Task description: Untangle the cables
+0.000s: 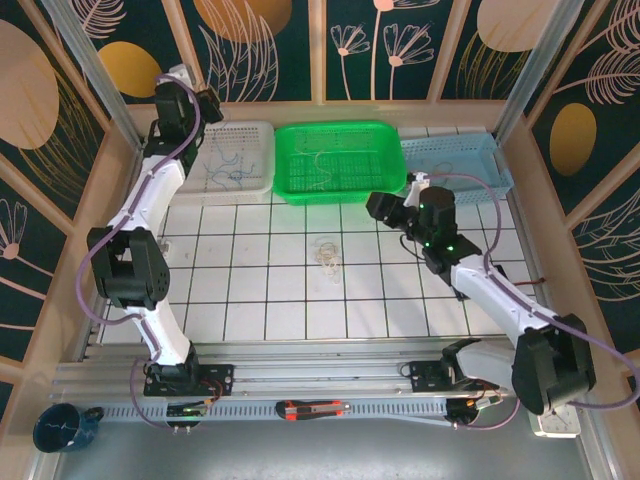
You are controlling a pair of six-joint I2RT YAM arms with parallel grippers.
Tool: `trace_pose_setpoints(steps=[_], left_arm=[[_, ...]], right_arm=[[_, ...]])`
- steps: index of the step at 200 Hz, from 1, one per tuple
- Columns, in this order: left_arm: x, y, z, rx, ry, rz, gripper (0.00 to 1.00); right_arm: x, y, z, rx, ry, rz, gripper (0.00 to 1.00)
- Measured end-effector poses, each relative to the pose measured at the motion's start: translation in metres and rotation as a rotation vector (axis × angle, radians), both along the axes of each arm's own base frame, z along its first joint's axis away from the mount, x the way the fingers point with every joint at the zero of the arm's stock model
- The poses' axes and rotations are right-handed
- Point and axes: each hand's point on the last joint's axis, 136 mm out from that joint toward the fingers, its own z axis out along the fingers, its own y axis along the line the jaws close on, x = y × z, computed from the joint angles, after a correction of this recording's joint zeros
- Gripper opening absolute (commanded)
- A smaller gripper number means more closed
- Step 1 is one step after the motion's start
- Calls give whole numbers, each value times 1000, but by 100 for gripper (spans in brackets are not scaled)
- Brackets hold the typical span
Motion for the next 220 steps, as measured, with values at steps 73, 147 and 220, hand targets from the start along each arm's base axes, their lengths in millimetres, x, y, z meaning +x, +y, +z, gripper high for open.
trace_pose_setpoints(steps=[73,147,220], left_arm=[[0,0,-51,-11,95,-50,99],[-30,-35,-7,-80,52,-252,99],[-188,-157,-118,-248,234,-500,99]], right_arm=[[-12,5,-10,20,64,63,59],[-36,42,-79,-22,213,171,55],[-65,84,-121,-134,251,327,40]])
